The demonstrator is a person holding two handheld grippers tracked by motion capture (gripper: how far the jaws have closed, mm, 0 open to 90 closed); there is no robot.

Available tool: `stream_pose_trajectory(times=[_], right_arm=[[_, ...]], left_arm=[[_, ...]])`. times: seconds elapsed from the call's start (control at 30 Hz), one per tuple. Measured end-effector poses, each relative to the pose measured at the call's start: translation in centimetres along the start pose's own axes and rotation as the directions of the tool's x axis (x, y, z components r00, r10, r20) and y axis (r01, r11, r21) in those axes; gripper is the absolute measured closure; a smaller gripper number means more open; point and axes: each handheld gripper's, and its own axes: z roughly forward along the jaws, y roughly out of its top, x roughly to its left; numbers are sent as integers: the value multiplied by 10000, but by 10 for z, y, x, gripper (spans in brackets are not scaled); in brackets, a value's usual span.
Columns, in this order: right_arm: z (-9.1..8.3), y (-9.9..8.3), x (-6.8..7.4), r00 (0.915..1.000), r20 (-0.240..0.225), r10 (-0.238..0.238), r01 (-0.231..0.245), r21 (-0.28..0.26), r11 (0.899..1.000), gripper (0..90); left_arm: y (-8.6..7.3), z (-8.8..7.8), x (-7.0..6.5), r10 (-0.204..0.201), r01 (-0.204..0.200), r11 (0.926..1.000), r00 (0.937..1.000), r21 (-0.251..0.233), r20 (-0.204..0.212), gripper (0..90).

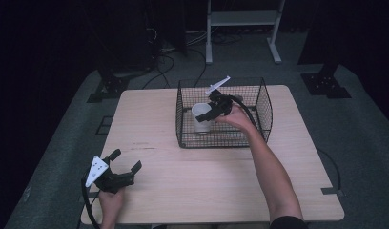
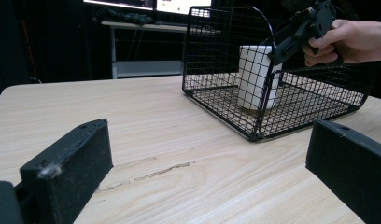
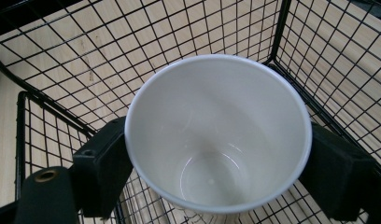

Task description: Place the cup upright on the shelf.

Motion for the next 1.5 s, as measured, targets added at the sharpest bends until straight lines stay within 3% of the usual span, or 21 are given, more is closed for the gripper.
stream_pose_trajectory(times=[0.93,1.5], right_arm=[[-4,-1,8,9986,282,-437,436,61,9990,131],[-20,3,5,9989,428,-191,213,-521,9984,31]], left_arm=[[0,1,0,21,-20,10000,10000,49,-24,0],[0,2,0,-7,7,10000,10000,57,-49,0]])
